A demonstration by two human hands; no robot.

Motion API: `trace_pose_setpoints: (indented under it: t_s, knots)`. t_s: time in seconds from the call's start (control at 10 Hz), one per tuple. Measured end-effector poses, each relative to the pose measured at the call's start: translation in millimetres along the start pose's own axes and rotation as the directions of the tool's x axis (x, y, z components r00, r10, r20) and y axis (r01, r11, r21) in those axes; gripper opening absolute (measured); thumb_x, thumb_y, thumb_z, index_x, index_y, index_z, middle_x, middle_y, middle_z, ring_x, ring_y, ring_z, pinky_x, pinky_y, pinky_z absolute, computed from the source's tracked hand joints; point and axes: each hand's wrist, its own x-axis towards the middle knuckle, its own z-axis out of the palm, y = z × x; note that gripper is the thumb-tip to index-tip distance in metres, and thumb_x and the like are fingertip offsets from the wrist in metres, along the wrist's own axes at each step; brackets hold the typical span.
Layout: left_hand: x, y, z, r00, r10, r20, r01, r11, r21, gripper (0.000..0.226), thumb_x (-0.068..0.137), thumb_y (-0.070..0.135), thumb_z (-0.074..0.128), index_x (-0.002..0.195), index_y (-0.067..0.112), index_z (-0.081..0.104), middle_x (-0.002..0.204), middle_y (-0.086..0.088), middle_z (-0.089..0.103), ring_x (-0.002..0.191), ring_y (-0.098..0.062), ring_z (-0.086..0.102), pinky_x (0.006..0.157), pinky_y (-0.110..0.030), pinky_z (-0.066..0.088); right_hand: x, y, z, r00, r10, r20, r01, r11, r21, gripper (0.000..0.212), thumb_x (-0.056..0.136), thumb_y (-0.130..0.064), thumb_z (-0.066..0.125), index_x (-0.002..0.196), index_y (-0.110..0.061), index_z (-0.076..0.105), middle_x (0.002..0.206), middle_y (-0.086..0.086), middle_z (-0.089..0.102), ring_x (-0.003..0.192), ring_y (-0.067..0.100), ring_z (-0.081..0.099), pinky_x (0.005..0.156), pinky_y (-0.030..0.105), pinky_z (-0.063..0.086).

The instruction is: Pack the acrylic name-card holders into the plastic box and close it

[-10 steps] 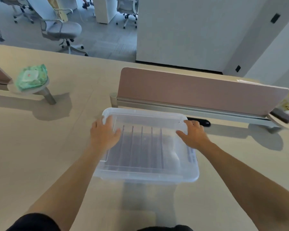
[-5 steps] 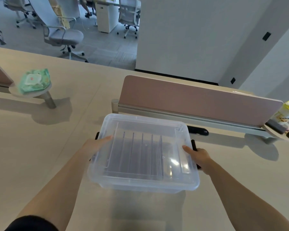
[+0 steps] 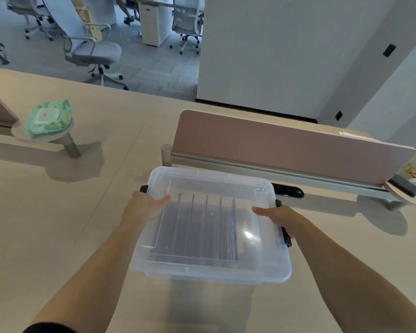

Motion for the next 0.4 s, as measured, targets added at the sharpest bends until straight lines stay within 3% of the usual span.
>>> trace_pose_setpoints:
  t_s: [0.1,0.2,0.3,0.4]
  knots:
    - [-0.6,7.8,3.9,0.999,-0.043,-0.016,0.043,0.999,0.026,0.109,0.064,0.085,0.053,0.134,0.004,0.037,0.114,-0.010,0.053,0.095,-0.030,0.057,0.073,-0.038,0.047,-1.2,-10.7,3.9,0.999,0.033,0.000,-0.033,0.999,0.023,0.085,0.070,-0.054,0.084,0.130,-0.002,0.052,0.128,0.015,0.059,0.114,0.039,0.059,0.093,0.045,0.049]
    - [-19.5,27.8,11.3,0.990,-0.102,-0.095,0.110,0.991,0.073,0.096,0.080,0.072,0.052,0.138,-0.002,0.030,0.131,-0.019,0.047,0.117,-0.037,0.051,0.091,-0.046,0.045,-8.0,-24.5,10.7,0.998,0.027,-0.049,-0.029,0.998,-0.050,0.082,0.079,-0.051,0.078,0.135,0.000,0.048,0.132,0.016,0.056,0.120,0.038,0.057,0.097,0.045,0.049]
    - [-36.7,42.7,16.0,0.990,-0.111,-0.086,0.126,0.974,0.191,0.097,0.086,0.070,0.042,0.149,0.003,0.011,0.143,-0.027,0.032,0.129,-0.044,0.037,0.106,-0.057,0.032,-19.3,-20.2,10.7,0.998,0.007,-0.054,-0.016,0.987,-0.162,0.082,0.083,-0.059,0.070,0.138,-0.003,0.046,0.134,0.014,0.056,0.118,0.035,0.057,0.097,0.044,0.049]
    - [-45.5,20.4,36.6,0.982,0.125,-0.140,-0.069,0.934,0.350,0.093,0.086,0.076,0.027,0.153,0.017,0.001,0.153,-0.034,0.010,0.139,-0.050,0.015,0.113,-0.059,0.015,-47.4,-42.7,-16.3,0.991,-0.115,-0.071,0.105,0.986,-0.130,0.070,0.090,-0.056,0.062,0.136,-0.004,0.049,0.129,0.011,0.056,0.107,0.029,0.055,0.088,0.037,0.043]
